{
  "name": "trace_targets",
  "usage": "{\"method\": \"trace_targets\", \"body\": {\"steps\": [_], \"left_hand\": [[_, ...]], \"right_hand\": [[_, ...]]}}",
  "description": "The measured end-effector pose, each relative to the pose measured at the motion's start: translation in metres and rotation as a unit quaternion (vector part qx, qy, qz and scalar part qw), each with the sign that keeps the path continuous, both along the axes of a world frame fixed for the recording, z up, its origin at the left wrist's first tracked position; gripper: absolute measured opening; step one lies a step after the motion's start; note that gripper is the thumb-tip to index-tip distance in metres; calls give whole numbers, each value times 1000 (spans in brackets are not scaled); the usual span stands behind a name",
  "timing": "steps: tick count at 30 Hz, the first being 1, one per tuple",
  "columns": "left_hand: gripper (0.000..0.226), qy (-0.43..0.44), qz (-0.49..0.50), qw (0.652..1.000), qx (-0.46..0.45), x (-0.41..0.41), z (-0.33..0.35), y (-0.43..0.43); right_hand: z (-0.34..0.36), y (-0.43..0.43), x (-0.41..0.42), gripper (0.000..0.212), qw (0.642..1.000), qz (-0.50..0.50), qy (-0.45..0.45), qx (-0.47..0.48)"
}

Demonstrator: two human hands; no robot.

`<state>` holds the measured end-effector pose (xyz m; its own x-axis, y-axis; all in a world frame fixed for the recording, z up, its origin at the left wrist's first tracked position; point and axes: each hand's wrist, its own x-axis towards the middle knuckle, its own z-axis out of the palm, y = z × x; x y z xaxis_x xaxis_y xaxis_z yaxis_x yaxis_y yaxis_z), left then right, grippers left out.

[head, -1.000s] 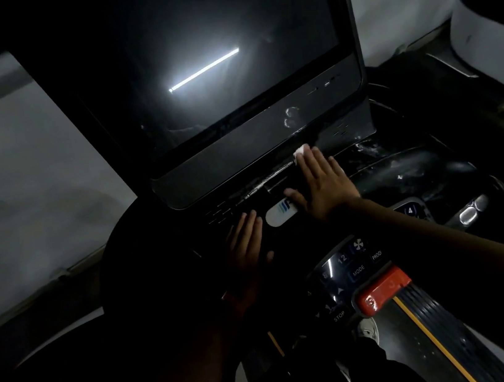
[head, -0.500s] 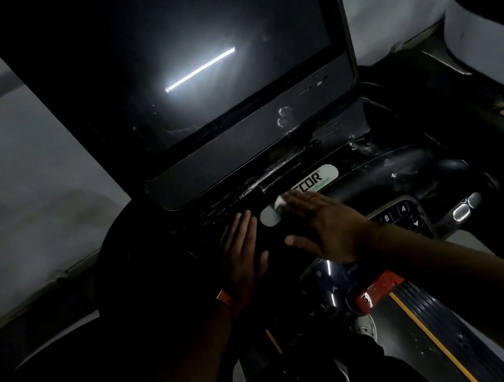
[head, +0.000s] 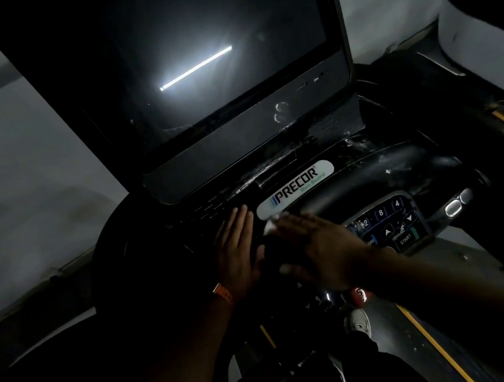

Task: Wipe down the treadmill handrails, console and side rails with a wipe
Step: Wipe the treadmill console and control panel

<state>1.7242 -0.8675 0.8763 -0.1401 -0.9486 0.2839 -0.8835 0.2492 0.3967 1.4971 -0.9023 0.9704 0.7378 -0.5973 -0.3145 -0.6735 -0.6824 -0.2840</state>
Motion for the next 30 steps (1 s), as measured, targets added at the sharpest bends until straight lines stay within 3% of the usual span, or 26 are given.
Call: {"method": "trace_targets", "body": {"steps": [3,9,11,14,17,20,23,25,30], "left_hand": [[66,-2,0,1000,14,1,1,2],[66,-12,-1,999,39,2,3,4],[66,-10,-5,999,40,2,2,3],[67,-8,-5,999,36,2,0,1],[65,-3,-6,999,38,3,-1,2],[65,-8,-5,999,41,4,1,5],[66,-15,-6,999,47,2,3,4],[66,-17,-2,999,47,2,3,4],[66,-8,-3,999,43,2,3,4]], "right_hand": [[-1,12,7,103,999,12,30,-18],[-4,-13,-37,100,980,-174,83,-45],[4,-5,-20,103,986,-140,82,-34],[6,22,16,99,996,10,93,-13],[3,24,13,85,995,28,86,-34],[10,1,-26,94,993,-86,78,-37],[18,-29,-60,101,968,-226,104,-36],[19,-37,-63,99,955,-270,118,-16],[4,-4,-15,104,981,-165,94,-33]]}}
